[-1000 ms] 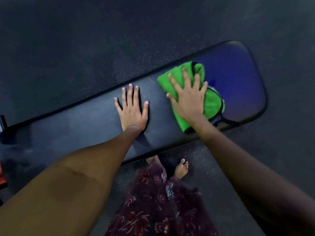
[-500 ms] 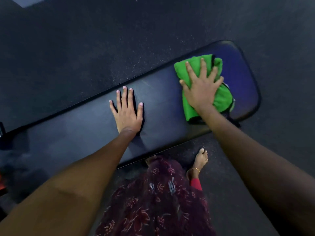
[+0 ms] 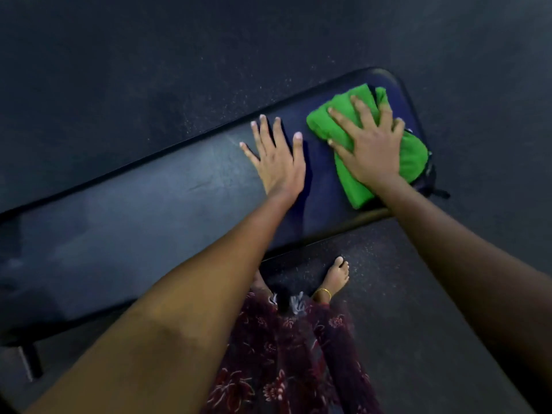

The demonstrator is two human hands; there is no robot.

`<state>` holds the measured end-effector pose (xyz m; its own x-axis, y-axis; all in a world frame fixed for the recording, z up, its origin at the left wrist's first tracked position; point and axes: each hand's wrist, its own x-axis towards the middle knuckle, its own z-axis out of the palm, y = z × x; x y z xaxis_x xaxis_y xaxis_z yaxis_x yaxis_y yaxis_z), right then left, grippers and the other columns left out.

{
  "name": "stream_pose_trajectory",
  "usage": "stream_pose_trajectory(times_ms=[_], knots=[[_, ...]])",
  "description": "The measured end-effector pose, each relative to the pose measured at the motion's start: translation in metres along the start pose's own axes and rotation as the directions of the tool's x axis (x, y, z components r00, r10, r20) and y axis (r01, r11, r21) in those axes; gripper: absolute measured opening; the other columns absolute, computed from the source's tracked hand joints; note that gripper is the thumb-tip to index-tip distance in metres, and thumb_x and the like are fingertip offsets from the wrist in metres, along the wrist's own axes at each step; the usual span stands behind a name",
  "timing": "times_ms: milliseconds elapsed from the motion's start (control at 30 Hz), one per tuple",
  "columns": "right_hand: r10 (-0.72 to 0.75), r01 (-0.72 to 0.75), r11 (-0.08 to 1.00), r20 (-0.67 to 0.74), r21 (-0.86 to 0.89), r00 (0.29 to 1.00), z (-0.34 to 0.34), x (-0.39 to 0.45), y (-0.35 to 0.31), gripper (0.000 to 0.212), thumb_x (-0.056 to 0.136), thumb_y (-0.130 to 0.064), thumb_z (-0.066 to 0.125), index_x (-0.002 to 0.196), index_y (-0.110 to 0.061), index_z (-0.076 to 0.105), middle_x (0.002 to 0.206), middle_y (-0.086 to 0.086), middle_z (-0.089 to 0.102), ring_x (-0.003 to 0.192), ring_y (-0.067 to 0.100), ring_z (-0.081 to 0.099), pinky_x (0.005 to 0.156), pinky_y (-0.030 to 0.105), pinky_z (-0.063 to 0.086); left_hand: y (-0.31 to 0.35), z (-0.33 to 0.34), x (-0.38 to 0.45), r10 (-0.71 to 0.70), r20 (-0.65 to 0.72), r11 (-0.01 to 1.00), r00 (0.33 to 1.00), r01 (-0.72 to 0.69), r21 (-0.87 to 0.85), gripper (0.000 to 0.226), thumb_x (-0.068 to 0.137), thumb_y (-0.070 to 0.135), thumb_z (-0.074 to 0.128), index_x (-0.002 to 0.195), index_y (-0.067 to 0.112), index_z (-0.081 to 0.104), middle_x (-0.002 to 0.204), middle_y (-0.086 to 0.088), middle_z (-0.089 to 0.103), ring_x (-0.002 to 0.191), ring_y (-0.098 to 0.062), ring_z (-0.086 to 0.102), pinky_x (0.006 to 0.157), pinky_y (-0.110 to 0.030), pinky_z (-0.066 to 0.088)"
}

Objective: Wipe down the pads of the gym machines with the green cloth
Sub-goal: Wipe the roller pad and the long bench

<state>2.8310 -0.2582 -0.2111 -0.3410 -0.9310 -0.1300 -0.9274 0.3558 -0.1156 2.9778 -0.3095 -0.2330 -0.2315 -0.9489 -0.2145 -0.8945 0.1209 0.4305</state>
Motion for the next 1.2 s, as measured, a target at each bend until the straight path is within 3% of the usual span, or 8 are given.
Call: stream_pose_trajectory(times_ms=[100,333,533,600,800,867,1033,1200], knots=[[0.160,-0.161,0.986,0.034,0.041,0.987,0.001,0.011,-0.036,0.057,0.094,-0.050,0.043,0.147,-0.044,0.022,0.160,-0.002,0.012,0.141,0.042,0.015,0.108,0.061,0.014,0.007,0.014,-0.003,-0.038,-0.061,0.996,0.997,0.043,0.079,0.057,0.102,0.040,0.025,0.151,0.012,0.017,0.160,-0.008,0.004,0.148,-0.022,-0.003,0.115,-0.048,-0.012],[-0.407,0.408,0.907,0.031,-0.106,0.913,0.001,-0.014,0.049,0.053,0.089,-0.053,0.040,0.140,-0.038,0.042,0.151,0.000,0.036,0.125,0.042,0.040,0.096,0.056,0.034,0.010,0.015,-0.004,-0.018,-0.096,0.994,0.995,0.028,0.107,0.081,0.089,0.061,0.013,0.149,0.008,0.025,0.159,-0.013,0.013,0.147,-0.026,0.004,0.115,-0.050,-0.009],[0.164,-0.166,0.984,0.024,0.066,0.986,-0.014,0.040,0.048,0.053,0.093,-0.052,0.044,0.144,-0.045,0.030,0.158,-0.002,0.020,0.138,0.043,0.019,0.103,0.054,0.024,0.011,0.017,-0.003,-0.042,-0.071,0.979,0.997,0.055,0.194,0.083,0.088,0.064,0.025,0.149,0.008,0.023,0.159,-0.013,0.013,0.147,-0.027,0.004,0.114,-0.052,-0.006],[0.126,-0.129,0.991,0.076,0.045,0.989,-0.015,0.040,0.027,0.055,0.094,-0.050,0.044,0.145,-0.044,0.027,0.159,0.000,0.016,0.139,0.043,0.017,0.106,0.058,0.019,0.012,0.018,-0.003,-0.043,-0.078,0.979,0.996,0.058,0.197,0.081,0.089,0.062,0.023,0.149,0.008,0.024,0.158,-0.013,0.013,0.147,-0.027,0.005,0.115,-0.052,-0.006],[-0.352,0.353,0.933,0.029,-0.071,0.936,0.009,-0.046,0.044,0.056,0.087,-0.048,0.048,0.141,-0.042,0.037,0.152,0.000,0.035,0.124,0.036,0.034,0.098,0.056,0.033,0.010,0.020,-0.002,-0.036,-0.110,0.981,0.993,0.056,0.185,0.076,0.091,0.057,0.022,0.149,0.007,0.025,0.158,-0.014,0.013,0.147,-0.028,0.005,0.115,-0.052,-0.005],[-0.301,0.302,0.951,0.030,-0.063,0.953,0.006,-0.052,0.066,0.056,0.086,-0.049,0.047,0.141,-0.043,0.036,0.151,-0.001,0.036,0.123,0.036,0.034,0.096,0.054,0.034,0.010,0.021,-0.002,-0.039,-0.122,0.981,0.992,0.061,0.182,0.075,0.091,0.056,0.021,0.148,0.007,0.026,0.158,-0.014,0.014,0.147,-0.028,0.005,0.115,-0.052,-0.006],[0.145,-0.147,0.986,0.034,0.078,0.989,-0.013,0.003,0.053,0.052,0.092,-0.049,0.045,0.143,-0.043,0.034,0.157,0.001,0.023,0.133,0.044,0.027,0.102,0.056,0.026,0.010,0.020,-0.002,-0.055,-0.105,0.978,0.993,0.075,0.192,0.065,0.098,0.047,0.029,0.150,0.008,0.021,0.159,-0.012,0.009,0.148,-0.026,0.001,0.115,-0.050,-0.008],[0.002,-0.007,0.999,0.081,0.053,0.997,-0.008,0.017,0.007,0.057,0.093,-0.047,0.046,0.146,-0.043,0.026,0.159,-0.001,0.014,0.140,0.041,0.019,0.108,0.060,0.016,0.010,0.020,-0.002,-0.056,-0.122,0.977,0.991,0.079,0.198,0.059,0.100,0.040,0.031,0.150,0.009,0.022,0.159,-0.011,0.009,0.148,-0.025,0.002,0.116,-0.051,-0.007]])
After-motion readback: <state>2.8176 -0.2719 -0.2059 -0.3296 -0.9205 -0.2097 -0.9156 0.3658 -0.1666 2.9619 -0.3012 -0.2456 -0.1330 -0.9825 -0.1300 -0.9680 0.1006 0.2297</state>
